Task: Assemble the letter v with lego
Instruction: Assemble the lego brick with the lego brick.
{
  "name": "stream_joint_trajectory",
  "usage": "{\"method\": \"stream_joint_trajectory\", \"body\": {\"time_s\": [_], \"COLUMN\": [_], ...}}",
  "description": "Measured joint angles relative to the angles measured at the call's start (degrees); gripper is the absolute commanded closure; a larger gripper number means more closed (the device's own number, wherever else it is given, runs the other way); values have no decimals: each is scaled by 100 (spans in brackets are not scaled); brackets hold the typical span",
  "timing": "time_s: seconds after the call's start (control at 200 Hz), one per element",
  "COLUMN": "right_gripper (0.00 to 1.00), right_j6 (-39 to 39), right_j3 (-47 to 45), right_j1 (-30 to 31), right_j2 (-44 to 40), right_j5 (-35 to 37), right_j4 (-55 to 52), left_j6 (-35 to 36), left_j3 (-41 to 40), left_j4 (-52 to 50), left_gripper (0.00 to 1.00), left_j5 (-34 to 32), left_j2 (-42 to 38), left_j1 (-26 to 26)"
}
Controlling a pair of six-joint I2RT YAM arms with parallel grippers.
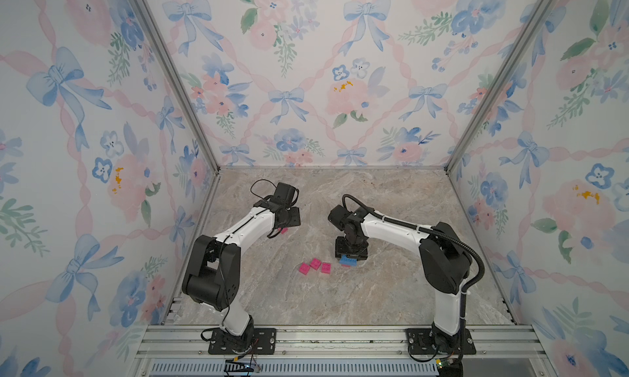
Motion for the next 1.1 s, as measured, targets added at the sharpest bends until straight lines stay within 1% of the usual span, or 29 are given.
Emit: {"method": "stream_joint_trajectory", "body": {"time_s": [0.41,0.73,1.1], "right_gripper": [56,56,58], "right_j6": [55,96,-81], "right_j3": [70,431,490], "right_j1": [13,33,-144], "right_j2": [48,289,400], "right_j5": [-63,-48,-400], "right_j4": [-68,-415,-431], "left_j6": [0,2,4], "left_j3": [0,0,0], "left_j4": [0,2,2], "left_gripper": [35,35,35], "left_j5": [9,15,15], "left_j2": [2,2,2], "left_j1": [0,-2,-2]}}
